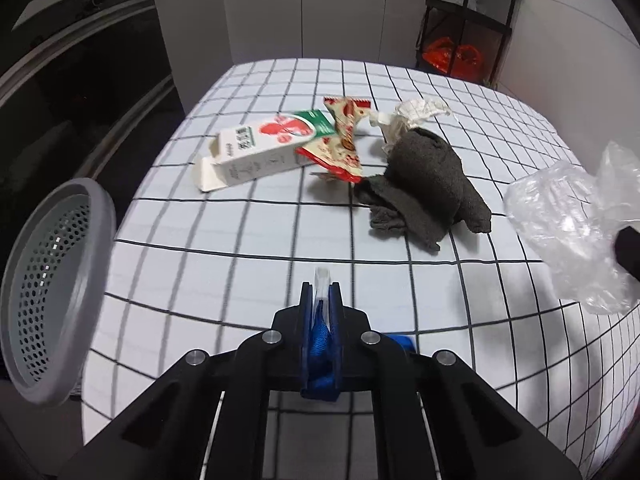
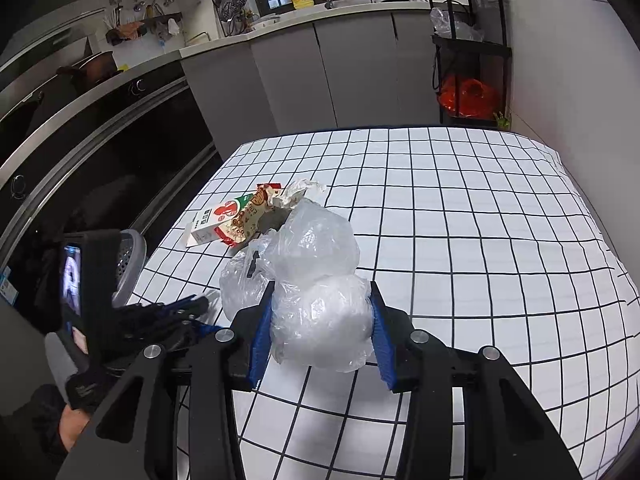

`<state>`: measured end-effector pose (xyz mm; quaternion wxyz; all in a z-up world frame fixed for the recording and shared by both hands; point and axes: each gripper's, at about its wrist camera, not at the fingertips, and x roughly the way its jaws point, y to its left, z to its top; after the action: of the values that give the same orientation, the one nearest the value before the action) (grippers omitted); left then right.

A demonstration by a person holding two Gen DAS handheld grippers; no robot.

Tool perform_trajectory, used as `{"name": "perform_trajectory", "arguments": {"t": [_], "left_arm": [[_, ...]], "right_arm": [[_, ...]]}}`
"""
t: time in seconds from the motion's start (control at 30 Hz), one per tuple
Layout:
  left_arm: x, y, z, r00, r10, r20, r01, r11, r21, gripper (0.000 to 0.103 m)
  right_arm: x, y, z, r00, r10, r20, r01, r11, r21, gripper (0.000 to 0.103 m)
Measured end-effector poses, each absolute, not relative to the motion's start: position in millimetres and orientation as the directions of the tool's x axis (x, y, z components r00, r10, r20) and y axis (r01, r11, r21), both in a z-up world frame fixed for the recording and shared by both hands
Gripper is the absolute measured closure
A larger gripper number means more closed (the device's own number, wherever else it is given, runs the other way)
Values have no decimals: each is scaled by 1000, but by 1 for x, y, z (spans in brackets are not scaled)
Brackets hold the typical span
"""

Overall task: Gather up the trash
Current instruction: 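Grasp the clear plastic bags with the right gripper while the left gripper grasps the blue strap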

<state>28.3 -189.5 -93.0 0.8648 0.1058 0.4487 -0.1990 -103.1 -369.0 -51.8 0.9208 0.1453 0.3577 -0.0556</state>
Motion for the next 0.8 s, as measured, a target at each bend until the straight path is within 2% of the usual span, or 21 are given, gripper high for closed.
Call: {"name": "perform_trajectory", "arguments": {"t": [0.43, 0.63, 0.8], "left_arm": [[27, -85, -26, 634, -215, -743, 346, 938, 24, 95], [31, -54, -22, 638, -215, -740, 319, 948, -1, 95], [26, -64, -37, 591, -245, -769, 344, 938, -35, 95]], "right_arm": [[-89, -313, -50, 739, 97, -667, 89, 967, 239, 61], [-86, -296, -43, 749, 94, -656, 76, 971, 227, 61], [-86, -299, -43, 750, 78, -657, 96, 970, 225, 61]]}}
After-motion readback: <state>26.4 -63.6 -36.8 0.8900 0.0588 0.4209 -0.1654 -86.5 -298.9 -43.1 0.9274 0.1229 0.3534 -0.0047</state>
